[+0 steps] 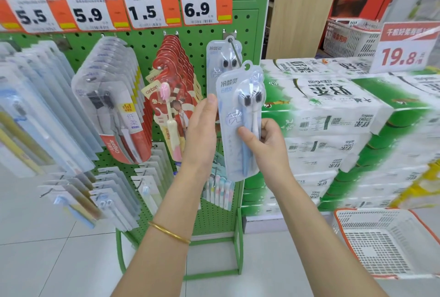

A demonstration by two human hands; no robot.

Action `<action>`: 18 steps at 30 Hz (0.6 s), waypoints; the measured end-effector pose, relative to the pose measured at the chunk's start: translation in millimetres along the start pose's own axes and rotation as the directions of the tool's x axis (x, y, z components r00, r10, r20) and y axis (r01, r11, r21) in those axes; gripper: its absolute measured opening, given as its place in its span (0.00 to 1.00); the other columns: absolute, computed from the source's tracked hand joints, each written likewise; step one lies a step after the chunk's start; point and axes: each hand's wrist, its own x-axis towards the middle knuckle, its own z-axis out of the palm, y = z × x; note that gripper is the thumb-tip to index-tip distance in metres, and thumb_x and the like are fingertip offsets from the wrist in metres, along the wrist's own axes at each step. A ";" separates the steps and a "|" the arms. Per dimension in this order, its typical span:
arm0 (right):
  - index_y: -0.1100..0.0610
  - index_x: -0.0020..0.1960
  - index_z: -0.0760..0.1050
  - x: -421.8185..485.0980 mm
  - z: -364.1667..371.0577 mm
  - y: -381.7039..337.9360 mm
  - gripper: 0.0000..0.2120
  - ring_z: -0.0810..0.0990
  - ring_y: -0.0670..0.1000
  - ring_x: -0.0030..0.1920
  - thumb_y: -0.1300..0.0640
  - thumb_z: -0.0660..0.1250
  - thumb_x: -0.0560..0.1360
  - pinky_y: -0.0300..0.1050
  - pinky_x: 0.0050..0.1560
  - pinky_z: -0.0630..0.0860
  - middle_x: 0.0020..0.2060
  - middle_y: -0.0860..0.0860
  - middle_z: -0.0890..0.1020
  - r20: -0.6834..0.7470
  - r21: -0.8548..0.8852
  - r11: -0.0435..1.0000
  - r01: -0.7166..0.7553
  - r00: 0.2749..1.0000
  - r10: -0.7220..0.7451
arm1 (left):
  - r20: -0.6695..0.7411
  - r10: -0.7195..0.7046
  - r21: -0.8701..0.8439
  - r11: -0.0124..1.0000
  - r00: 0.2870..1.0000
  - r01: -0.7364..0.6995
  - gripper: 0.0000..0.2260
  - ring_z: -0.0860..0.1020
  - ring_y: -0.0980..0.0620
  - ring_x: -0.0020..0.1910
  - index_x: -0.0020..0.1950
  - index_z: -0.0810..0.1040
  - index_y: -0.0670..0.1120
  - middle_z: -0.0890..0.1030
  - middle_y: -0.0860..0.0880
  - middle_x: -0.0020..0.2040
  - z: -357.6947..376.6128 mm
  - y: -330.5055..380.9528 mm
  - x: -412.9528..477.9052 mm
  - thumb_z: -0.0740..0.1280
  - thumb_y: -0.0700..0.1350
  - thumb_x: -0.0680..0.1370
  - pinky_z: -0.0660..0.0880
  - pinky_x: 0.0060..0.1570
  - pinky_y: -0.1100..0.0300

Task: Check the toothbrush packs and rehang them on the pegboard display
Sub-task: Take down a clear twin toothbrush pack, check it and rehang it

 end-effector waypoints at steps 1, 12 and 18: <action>0.56 0.46 0.71 1.0 0.9 -0.2 0.09 0.76 0.38 0.35 0.58 0.71 0.73 0.32 0.37 0.74 0.40 0.49 0.77 -0.002 -0.008 1.000 -0.001 1.000 0.001 | -0.004 -0.001 0.008 1.000 1.000 0.001 0.21 0.76 0.49 0.62 0.58 0.77 0.51 0.80 0.50 0.59 0.5 -0.5 -0.2 0.59 0.63 0.74 0.68 0.66 0.41; 0.52 0.41 0.67 25.9 9.5 7.1 0.12 0.71 0.35 0.30 0.54 0.71 0.73 0.32 0.34 0.69 0.36 0.45 0.72 -0.046 -0.147 0.989 -0.002 0.999 -0.005 | -0.012 0.200 0.292 0.938 0.980 -0.188 0.28 0.64 0.59 0.71 0.76 0.54 0.44 0.63 0.49 0.73 6.0 -0.3 -2.3 0.62 0.48 0.80 0.62 0.71 0.60; 0.57 0.45 0.67 60.6 22.2 14.3 0.11 0.71 0.40 0.34 0.54 0.69 0.75 0.33 0.34 0.69 0.38 0.49 0.71 -0.020 -0.195 0.981 0.004 1.000 -0.008 | -0.012 0.250 0.424 0.878 0.968 -0.221 0.32 0.52 0.55 0.76 0.78 0.50 0.44 0.53 0.49 0.77 11.4 -1.9 -3.5 0.62 0.44 0.78 0.54 0.75 0.51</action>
